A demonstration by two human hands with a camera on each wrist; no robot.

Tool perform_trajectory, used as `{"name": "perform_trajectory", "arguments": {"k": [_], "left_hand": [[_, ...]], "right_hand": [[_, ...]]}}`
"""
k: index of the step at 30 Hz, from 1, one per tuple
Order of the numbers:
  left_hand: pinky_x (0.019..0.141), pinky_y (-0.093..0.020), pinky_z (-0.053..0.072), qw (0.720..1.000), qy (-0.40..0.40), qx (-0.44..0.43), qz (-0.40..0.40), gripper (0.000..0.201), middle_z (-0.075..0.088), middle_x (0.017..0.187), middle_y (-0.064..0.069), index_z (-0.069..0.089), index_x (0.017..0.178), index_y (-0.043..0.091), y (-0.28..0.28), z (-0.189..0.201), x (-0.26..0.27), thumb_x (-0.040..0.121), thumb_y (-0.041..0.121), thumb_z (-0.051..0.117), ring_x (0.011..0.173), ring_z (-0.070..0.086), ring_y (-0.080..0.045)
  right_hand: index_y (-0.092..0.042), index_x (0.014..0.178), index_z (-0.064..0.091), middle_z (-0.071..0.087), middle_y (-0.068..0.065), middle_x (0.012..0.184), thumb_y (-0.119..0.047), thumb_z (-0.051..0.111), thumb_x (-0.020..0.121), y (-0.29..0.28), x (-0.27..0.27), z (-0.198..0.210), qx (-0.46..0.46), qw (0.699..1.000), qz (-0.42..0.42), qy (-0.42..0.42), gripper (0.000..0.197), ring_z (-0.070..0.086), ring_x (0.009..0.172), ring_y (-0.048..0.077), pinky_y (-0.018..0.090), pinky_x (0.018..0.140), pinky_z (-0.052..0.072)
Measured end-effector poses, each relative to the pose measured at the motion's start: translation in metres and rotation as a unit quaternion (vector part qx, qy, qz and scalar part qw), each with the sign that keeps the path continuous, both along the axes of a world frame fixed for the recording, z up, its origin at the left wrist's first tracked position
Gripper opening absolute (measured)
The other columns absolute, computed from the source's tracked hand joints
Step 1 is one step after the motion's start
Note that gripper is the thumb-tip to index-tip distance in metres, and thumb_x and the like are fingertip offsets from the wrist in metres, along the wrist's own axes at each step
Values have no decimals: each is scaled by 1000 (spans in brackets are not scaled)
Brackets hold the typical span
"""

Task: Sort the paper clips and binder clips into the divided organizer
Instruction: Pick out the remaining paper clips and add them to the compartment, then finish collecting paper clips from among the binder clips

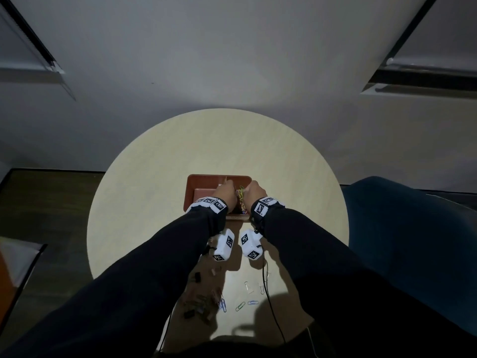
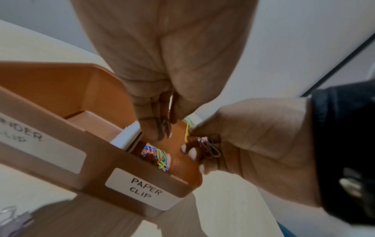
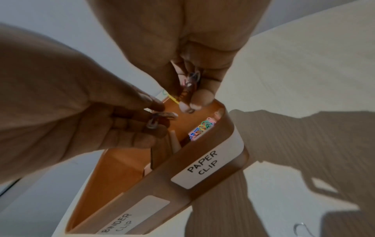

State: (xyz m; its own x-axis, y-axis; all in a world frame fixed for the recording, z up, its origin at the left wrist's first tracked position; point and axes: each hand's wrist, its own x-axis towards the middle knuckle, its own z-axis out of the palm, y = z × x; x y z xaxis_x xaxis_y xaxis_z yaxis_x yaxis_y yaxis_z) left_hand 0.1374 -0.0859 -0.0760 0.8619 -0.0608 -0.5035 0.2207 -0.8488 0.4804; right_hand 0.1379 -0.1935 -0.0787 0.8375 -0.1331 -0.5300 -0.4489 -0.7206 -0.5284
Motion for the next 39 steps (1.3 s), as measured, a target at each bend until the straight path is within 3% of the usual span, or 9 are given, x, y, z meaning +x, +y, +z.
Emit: {"name": "perform_trajectory", "arguments": {"k": [3, 11, 15, 20, 24, 27, 32, 34, 39], "left_hand": [[86, -37, 44, 1000, -3, -2, 3, 28, 60, 122, -24, 48, 125, 2, 1, -3, 4, 97, 7, 43, 112, 58, -37], [95, -37, 46, 999, -44, -31, 9, 39, 59, 126, -21, 44, 135, 7, 10, -3, -8, 96, 6, 44, 115, 57, -35], [81, -38, 50, 996, -81, -49, -2, 26, 66, 107, -17, 52, 121, 10, 18, -8, -29, 96, 9, 45, 95, 63, -32], [66, -29, 37, 992, -108, -58, -9, 14, 65, 89, -8, 58, 99, 11, 24, -14, -65, 98, 18, 46, 82, 59, -26], [71, -33, 46, 995, -80, -39, -48, 13, 67, 90, -9, 60, 95, 12, 28, -22, -99, 96, 19, 49, 84, 62, -27], [77, -37, 52, 995, -44, -9, -86, 13, 69, 95, -5, 61, 96, 18, 29, -31, -128, 90, 16, 50, 87, 62, -26], [80, -39, 53, 984, -19, 82, -159, 23, 61, 97, -7, 60, 97, 14, 28, -53, -180, 89, 32, 48, 92, 61, -30], [80, -37, 51, 978, -7, 113, -177, 23, 59, 101, -9, 59, 102, 11, 33, -60, -195, 93, 29, 49, 95, 60, -31], [78, -35, 48, 972, 9, 121, -200, 18, 56, 106, -10, 60, 106, 11, 49, -72, -218, 93, 22, 52, 99, 58, -30]], "right_hand": [[-4, 124, 50, 60, 20, 123, -14, 44, 99, 3, 5, 0, -10, 1000, -2, 4, 27, 59, 110, 36, 34, 82, 44], [-14, 126, 54, 63, 17, 117, -6, 40, 96, -3, 5, -2, 9, 999, 32, -27, 33, 62, 99, 35, 31, 74, 44], [-20, 118, 57, 67, 13, 104, -8, 40, 97, -10, -8, -2, 37, 997, 28, -64, 30, 64, 84, 32, 34, 69, 50], [-23, 103, 61, 70, 10, 96, -12, 41, 96, -21, -38, -2, 36, 989, 57, -128, 24, 68, 79, 28, 36, 68, 57], [-21, 101, 60, 69, 11, 88, -9, 41, 94, -30, -67, -5, 35, 985, 116, -124, 24, 67, 73, 31, 36, 63, 56], [-28, 94, 58, 68, 7, 88, -14, 42, 91, -36, -91, -18, 34, 981, 168, -96, 21, 68, 74, 27, 42, 70, 59], [-27, 88, 57, 69, 1, 89, -17, 48, 87, -46, -135, -37, -5, 971, 236, -26, 14, 67, 81, 25, 37, 75, 56], [-28, 83, 52, 67, -1, 89, -22, 52, 87, -51, -155, -44, -32, 956, 290, -1, 7, 65, 80, 24, 34, 72, 54], [-23, 80, 47, 56, -2, 86, -25, 57, 87, -58, -196, -64, -120, 900, 417, 30, 13, 52, 77, 24, 30, 63, 37]]}}
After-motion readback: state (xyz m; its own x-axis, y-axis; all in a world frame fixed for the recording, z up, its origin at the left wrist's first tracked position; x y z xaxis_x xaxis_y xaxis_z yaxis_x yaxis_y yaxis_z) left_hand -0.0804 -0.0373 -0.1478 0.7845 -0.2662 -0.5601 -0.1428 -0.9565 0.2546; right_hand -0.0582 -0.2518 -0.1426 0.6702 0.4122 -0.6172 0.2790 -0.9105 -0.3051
